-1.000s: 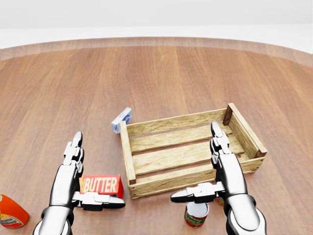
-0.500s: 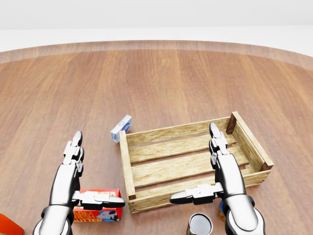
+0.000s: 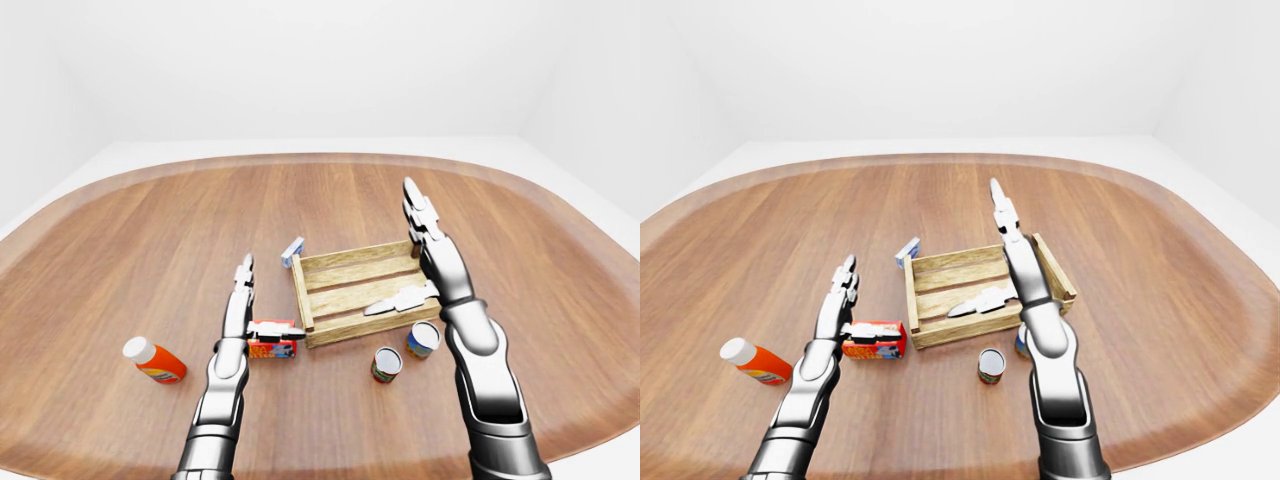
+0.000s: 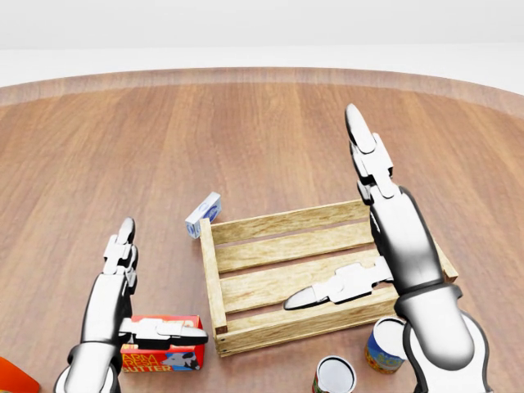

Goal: Pick up the tomato sauce, and put it in the wooden tray.

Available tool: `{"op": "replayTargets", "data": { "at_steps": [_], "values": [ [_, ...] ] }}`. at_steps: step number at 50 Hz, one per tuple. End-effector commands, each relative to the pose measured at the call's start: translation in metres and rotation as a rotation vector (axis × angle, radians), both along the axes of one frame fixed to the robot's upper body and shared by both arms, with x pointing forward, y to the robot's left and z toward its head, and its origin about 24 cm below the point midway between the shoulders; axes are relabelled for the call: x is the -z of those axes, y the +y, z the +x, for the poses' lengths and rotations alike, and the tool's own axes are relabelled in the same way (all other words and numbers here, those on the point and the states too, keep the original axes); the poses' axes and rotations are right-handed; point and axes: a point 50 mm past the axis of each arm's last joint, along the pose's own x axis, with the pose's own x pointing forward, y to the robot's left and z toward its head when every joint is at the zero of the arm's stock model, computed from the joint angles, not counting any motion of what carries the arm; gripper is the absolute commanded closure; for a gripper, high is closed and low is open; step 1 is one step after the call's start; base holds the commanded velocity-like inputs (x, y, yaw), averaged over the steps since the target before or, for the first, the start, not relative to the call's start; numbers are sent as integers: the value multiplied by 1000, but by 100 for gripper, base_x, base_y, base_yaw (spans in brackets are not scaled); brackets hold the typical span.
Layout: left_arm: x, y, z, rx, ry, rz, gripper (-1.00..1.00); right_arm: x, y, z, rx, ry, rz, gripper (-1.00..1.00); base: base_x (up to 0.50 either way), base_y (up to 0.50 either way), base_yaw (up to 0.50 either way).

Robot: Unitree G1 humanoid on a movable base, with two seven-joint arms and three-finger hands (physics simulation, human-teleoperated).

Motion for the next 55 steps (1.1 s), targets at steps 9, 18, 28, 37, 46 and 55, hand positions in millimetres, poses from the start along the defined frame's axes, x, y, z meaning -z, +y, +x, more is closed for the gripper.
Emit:
{"op": "replayTargets", "data": {
  "at_steps": [9,18,28,37,46,55],
  "values": [
    [-2,1,0,-9,-9,-1,-100,-13,13,-36,-132,-6,-543,-100,0,0,0],
    [-3,2,1,-19,-15,3,-100,-2,-5,-67,-9,142,-816,-100,0,0,0],
    [-2,2,1,-27,-11,12,-100,10,-28,-69,112,252,-820,-100,0,0,0],
    [-3,3,1,-38,-16,20,-100,22,-28,-78,76,273,-906,-100,0,0,0],
    [-4,2,0,-41,-21,37,-100,40,-31,-86,55,345,-949,-100,0,0,0],
    [-1,3,1,-42,-9,40,-100,72,-25,-91,-30,480,-944,-100,0,0,0]
  ]
}}
